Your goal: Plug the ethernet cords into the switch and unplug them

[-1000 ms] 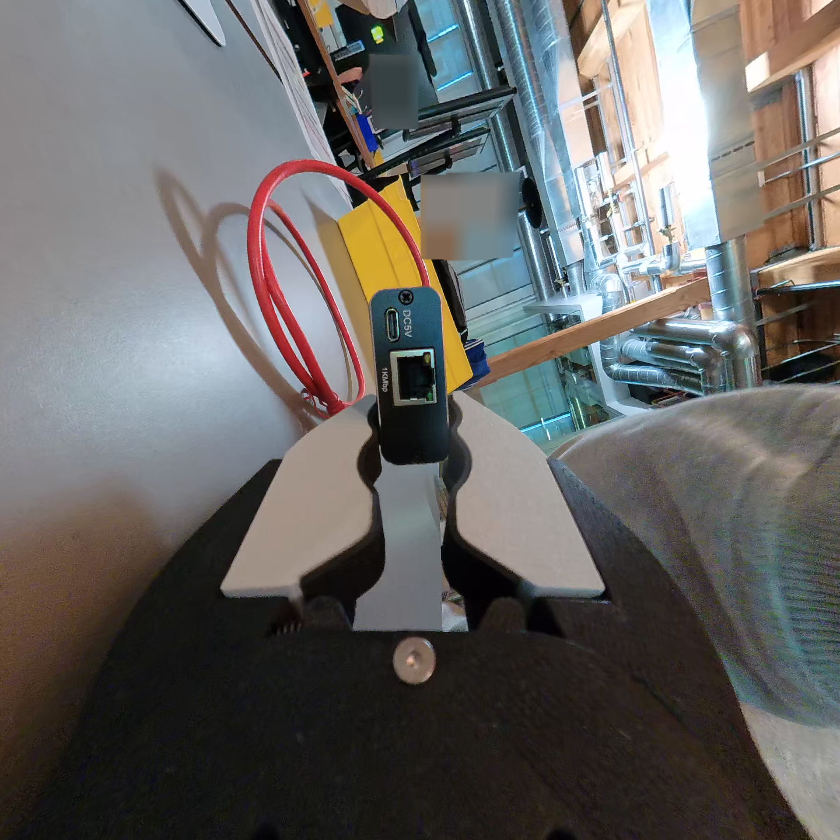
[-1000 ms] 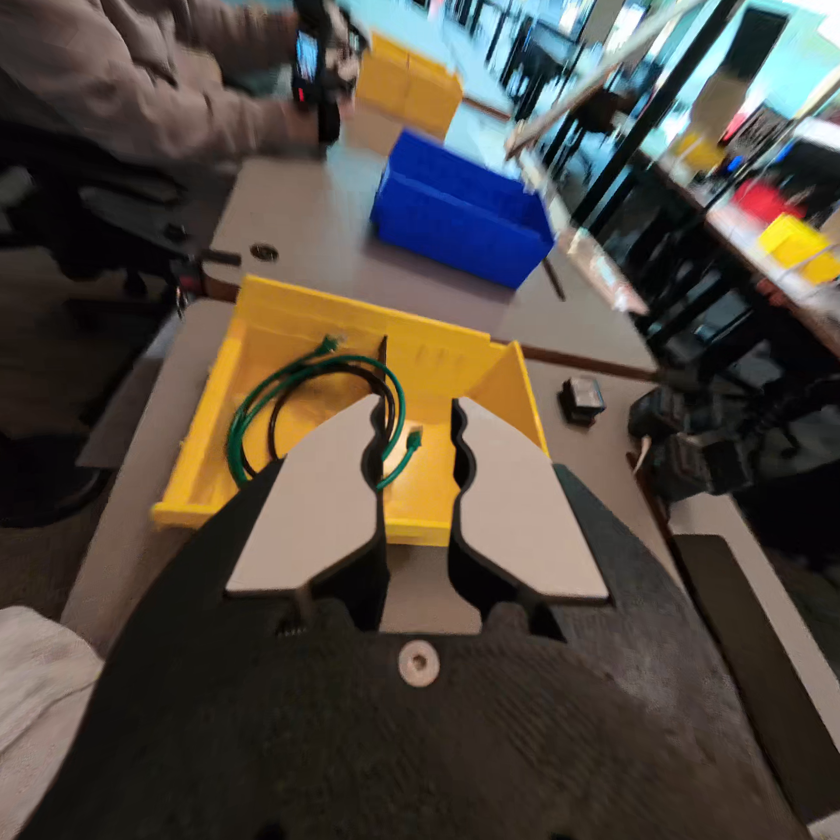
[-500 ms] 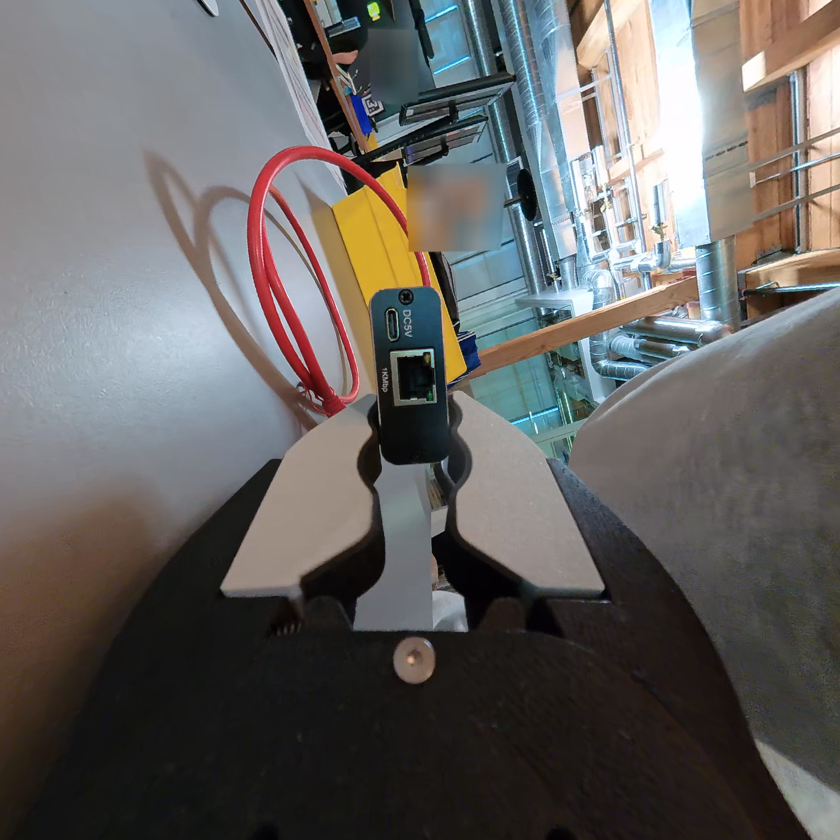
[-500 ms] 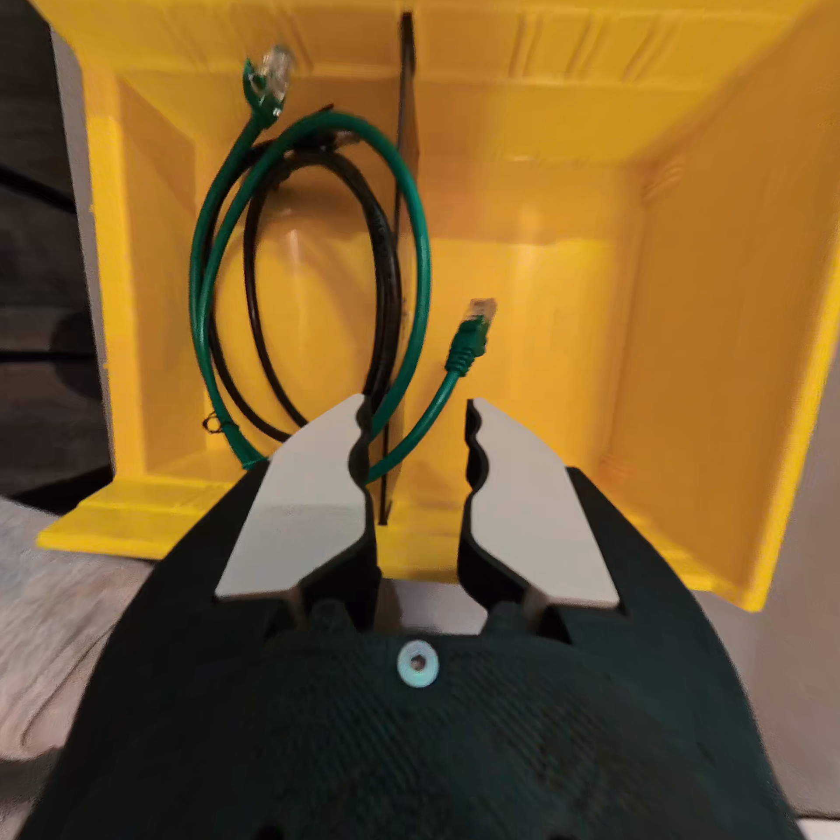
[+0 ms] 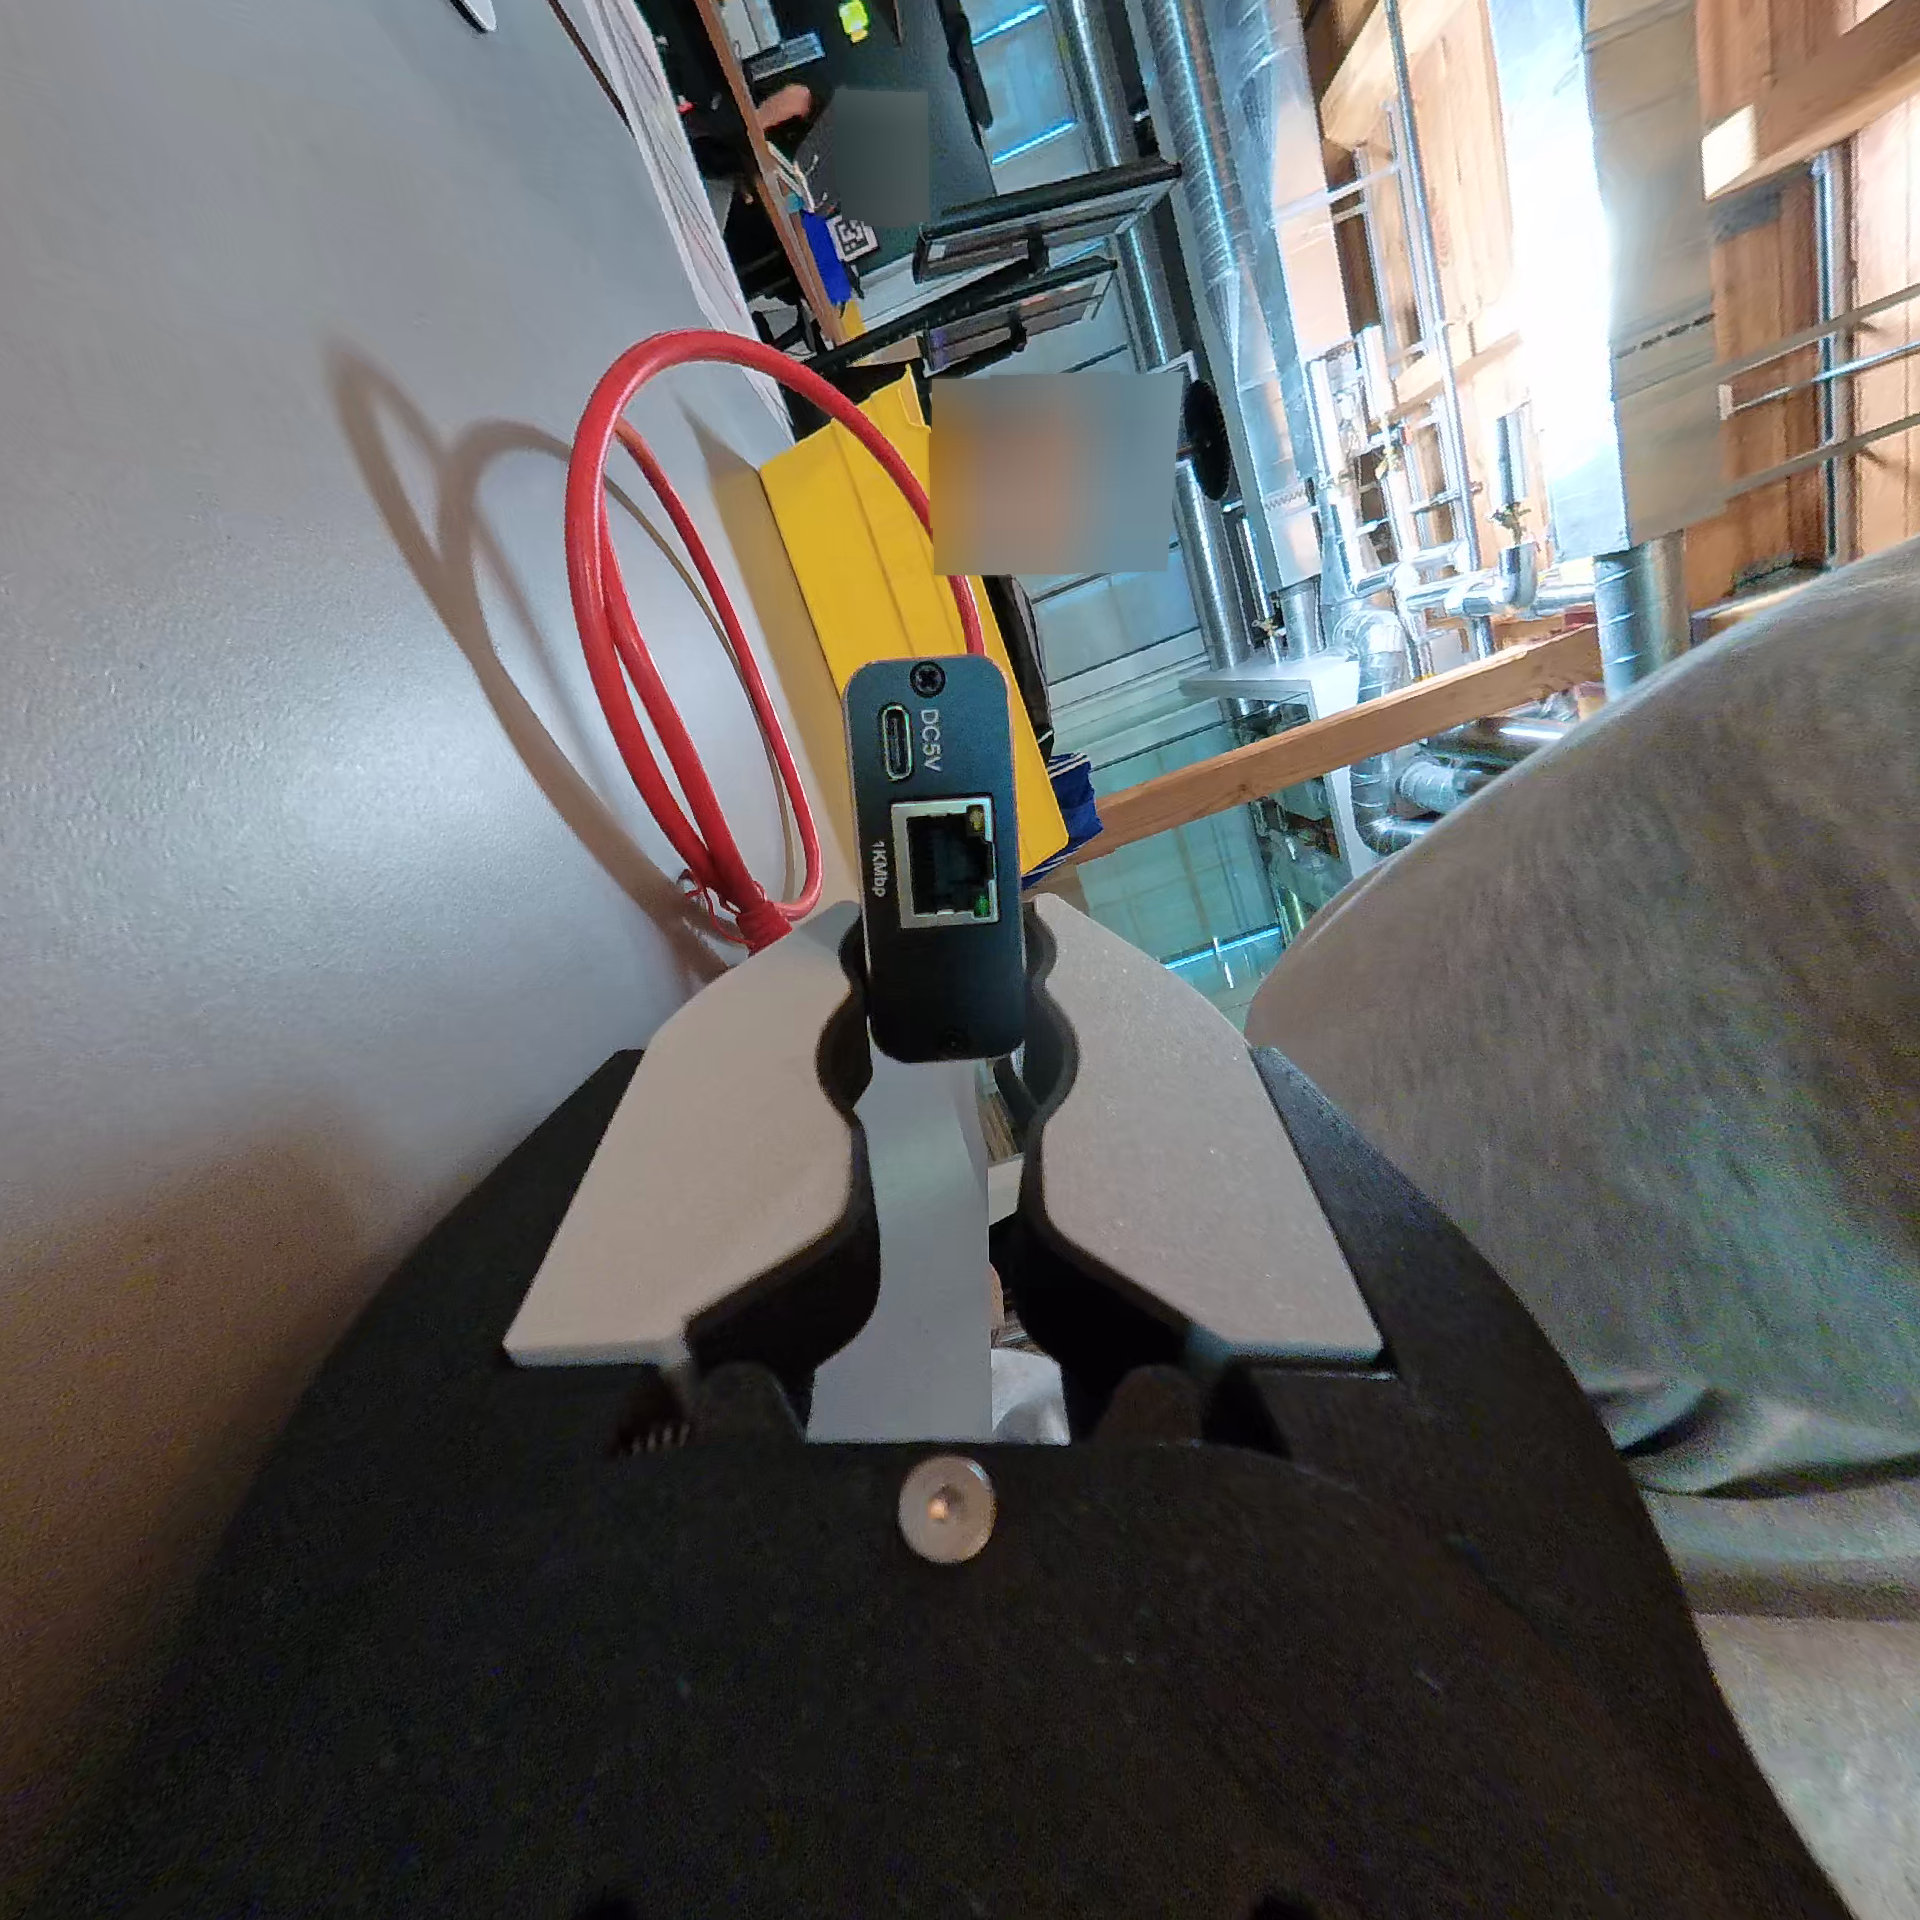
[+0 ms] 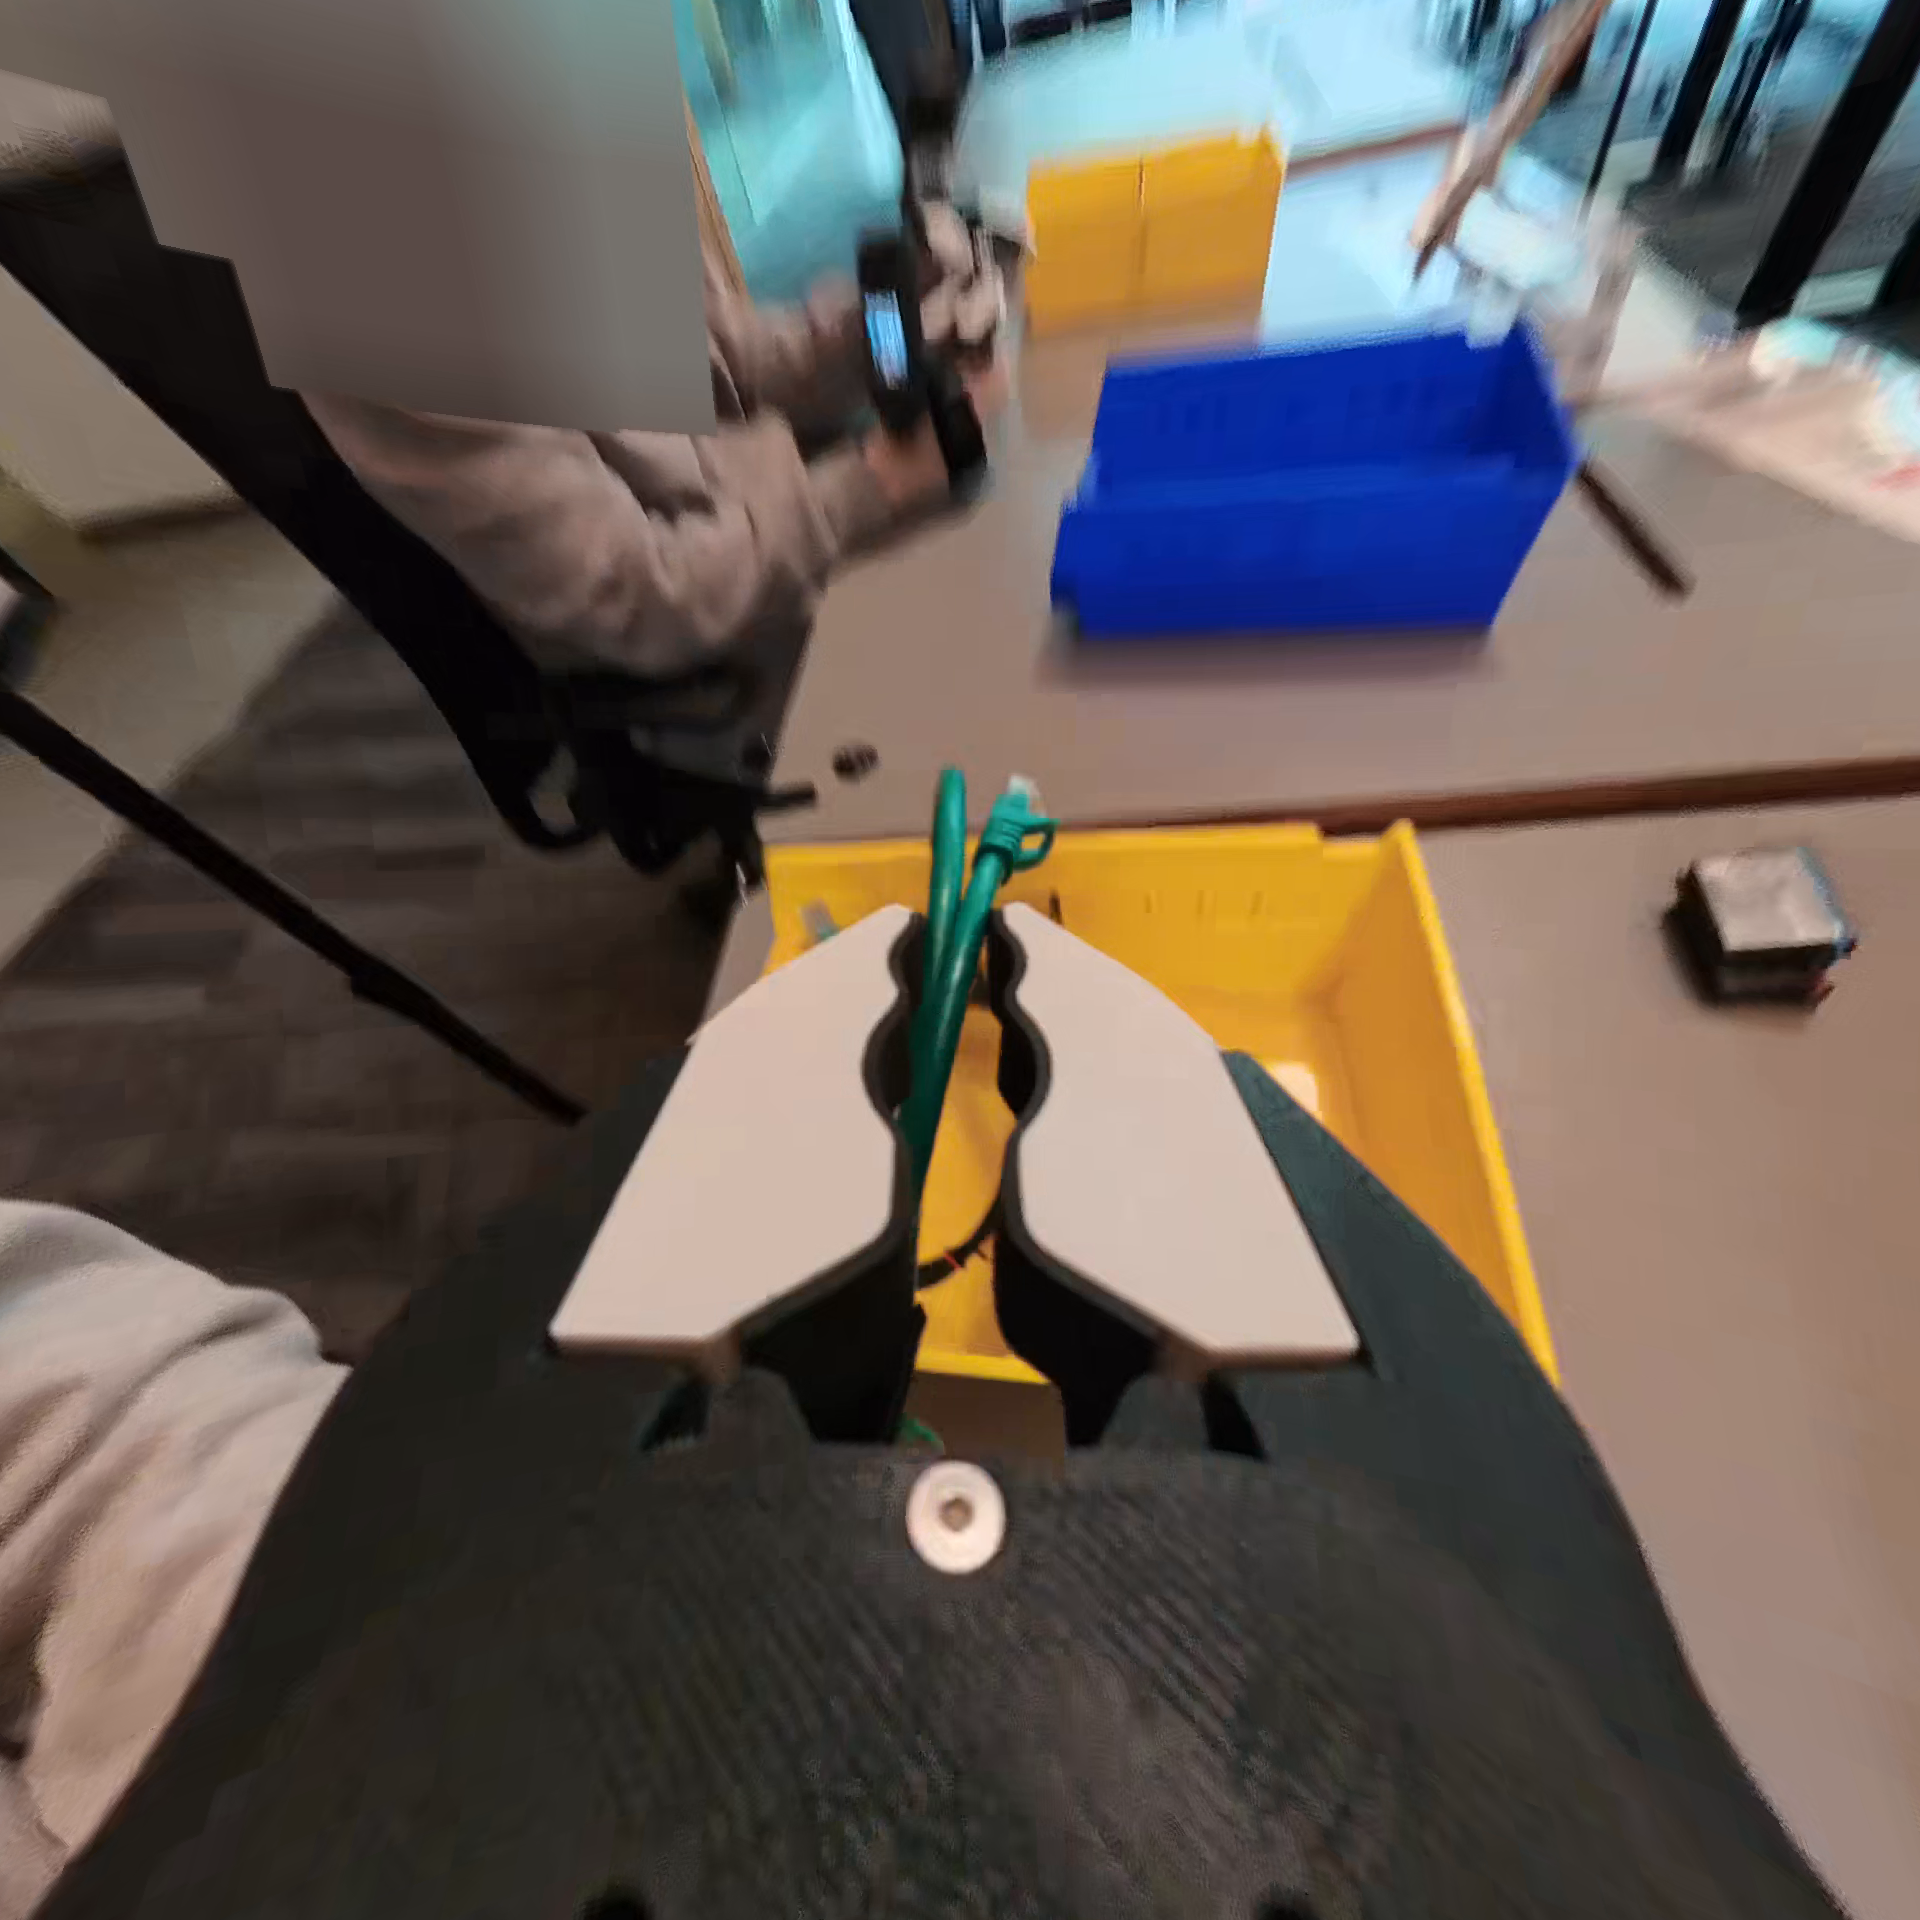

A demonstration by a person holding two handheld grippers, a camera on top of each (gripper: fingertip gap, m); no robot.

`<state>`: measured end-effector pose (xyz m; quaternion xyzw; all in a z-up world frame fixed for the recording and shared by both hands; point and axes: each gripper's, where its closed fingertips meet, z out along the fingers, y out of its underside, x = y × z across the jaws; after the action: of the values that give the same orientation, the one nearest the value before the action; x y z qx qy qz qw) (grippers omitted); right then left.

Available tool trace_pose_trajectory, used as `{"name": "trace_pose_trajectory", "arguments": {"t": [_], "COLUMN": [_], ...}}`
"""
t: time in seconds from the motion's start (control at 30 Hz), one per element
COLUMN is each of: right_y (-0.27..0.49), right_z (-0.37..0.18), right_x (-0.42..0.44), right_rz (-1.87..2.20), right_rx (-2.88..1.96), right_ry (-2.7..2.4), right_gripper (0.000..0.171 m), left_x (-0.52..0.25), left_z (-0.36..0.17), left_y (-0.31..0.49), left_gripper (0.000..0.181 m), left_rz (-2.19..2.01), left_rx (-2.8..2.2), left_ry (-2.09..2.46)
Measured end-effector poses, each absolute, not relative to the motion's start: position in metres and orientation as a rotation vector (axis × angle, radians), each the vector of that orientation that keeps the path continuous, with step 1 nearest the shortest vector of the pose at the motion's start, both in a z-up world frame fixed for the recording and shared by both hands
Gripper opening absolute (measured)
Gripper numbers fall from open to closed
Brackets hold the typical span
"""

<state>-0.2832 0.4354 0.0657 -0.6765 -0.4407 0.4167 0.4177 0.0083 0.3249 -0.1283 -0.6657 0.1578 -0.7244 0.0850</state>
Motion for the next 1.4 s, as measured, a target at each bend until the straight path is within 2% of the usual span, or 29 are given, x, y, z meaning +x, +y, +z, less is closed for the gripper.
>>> {"name": "trace_pose_trajectory", "arguments": {"t": [0.17, 0.37, 0.53, 0.73, 0.97, 1.03, 1.1, 1.2, 1.4], "right_y": [0.411, 0.361, 0.314, 0.245, 0.274, 0.294, 0.307, 0.307, 0.26], "right_z": [0.139, 0.161, 0.125, 0.066, -0.039, -0.059, -0.065, -0.06, -0.039], "right_x": [-0.192, -0.057, 0.042, 0.094, 0.15, 0.164, 0.176, 0.189, 0.188], "right_rz": [1.157, 1.049, 0.941, 0.964, 0.878, 0.954, 1.066, 1.049, 0.475], "right_rx": [-1.52, -1.494, -1.665, -1.875, -2.134, -2.11, -2.027, -1.92, -1.941], "right_ry": [-0.862, -0.612, -0.363, -0.316, -0.124, -0.011, 0.103, 0.139, -0.168], "right_gripper": [0.01, 0.01, 0.009, 0.006, 0.006, 0.016, 0.031, 0.039, 0.044], "left_x": [0.008, 0.008, 0.005, 0.007, 0.006, 0.006, 0.006, 0.006, 0.005], "left_z": [-0.128, -0.128, -0.126, -0.128, -0.128, -0.129, -0.131, -0.132, -0.131], "left_y": [0.325, 0.326, 0.327, 0.324, 0.323, 0.322, 0.32, 0.319, 0.323], "left_gripper": [0.024, 0.024, 0.024, 0.024, 0.024, 0.024, 0.024, 0.024, 0.024], "left_rz": [-2.162, -2.158, -2.179, -2.146, -2.141, -2.128, -2.11, -2.097, -2.102], "left_rx": [-1.984, -1.983, -1.963, -1.979, -1.974, -1.981, -1.989, -1.998, -1.991], "left_ry": [0.466, 0.461, 0.44, 0.475, 0.482, 0.486, 0.503, 0.509, 0.468]}}
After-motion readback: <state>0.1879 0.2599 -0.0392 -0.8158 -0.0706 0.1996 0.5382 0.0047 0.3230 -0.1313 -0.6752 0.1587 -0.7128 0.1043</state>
